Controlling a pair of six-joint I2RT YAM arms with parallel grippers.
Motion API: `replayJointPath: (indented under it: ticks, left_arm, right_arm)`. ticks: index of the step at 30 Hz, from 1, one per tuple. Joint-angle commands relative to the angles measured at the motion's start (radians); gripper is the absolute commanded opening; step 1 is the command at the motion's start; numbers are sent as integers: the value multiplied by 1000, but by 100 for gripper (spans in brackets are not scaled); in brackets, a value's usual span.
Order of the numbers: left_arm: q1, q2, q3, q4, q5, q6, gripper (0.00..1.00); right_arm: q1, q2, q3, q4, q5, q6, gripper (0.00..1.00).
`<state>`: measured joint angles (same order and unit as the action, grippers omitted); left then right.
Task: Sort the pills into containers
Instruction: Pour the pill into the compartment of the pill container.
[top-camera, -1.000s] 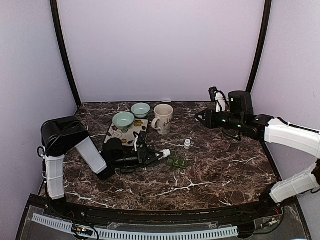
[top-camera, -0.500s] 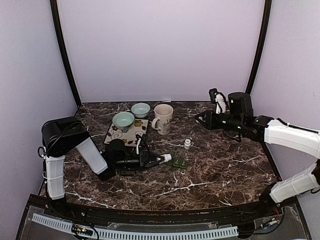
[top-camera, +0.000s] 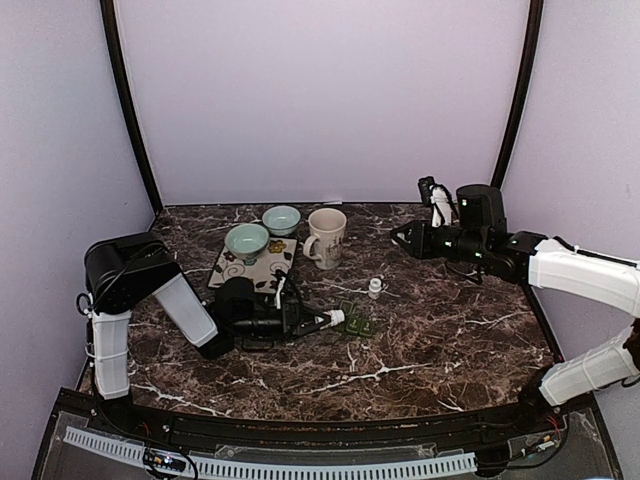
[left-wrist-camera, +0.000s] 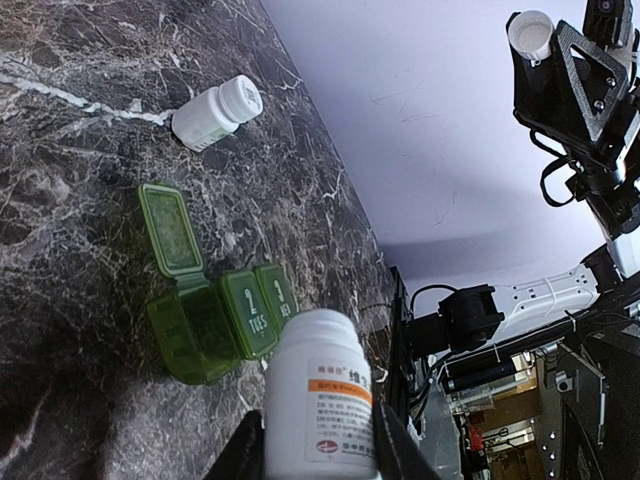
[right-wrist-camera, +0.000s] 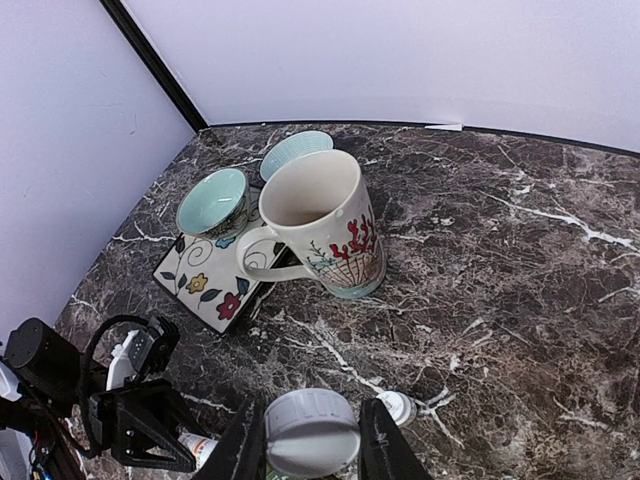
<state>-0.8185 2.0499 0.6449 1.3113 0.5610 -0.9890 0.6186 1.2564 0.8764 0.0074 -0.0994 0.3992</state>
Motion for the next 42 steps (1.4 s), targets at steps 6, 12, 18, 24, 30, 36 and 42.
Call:
replayJointPath:
  ticks: [6, 12, 18, 24, 30, 36, 42]
  left_arm:
    - [-7, 6, 34, -57, 10, 37, 0]
    - [-8, 4, 46, -89, 3, 47, 0]
    - [-8, 4, 56, -116, -7, 57, 0]
    - [-7, 3, 55, -132, -18, 60, 0]
    - [-7, -7, 59, -168, -31, 75, 0]
    - [-7, -13, 62, -189, -44, 82, 0]
    - [-7, -13, 71, -201, -47, 89, 0]
  right_arm:
    - [-14, -12, -17, 39, 7, 6, 0]
    - [-19, -14, -17, 39, 6, 6, 0]
    - [-20, -15, -20, 40, 5, 7, 0]
    - [-23, -15, -19, 40, 2, 7, 0]
    - [-25, -13, -18, 40, 1, 9, 0]
    - [-26, -11, -15, 40, 0, 7, 0]
    - [-28, -11, -15, 39, -2, 7, 0]
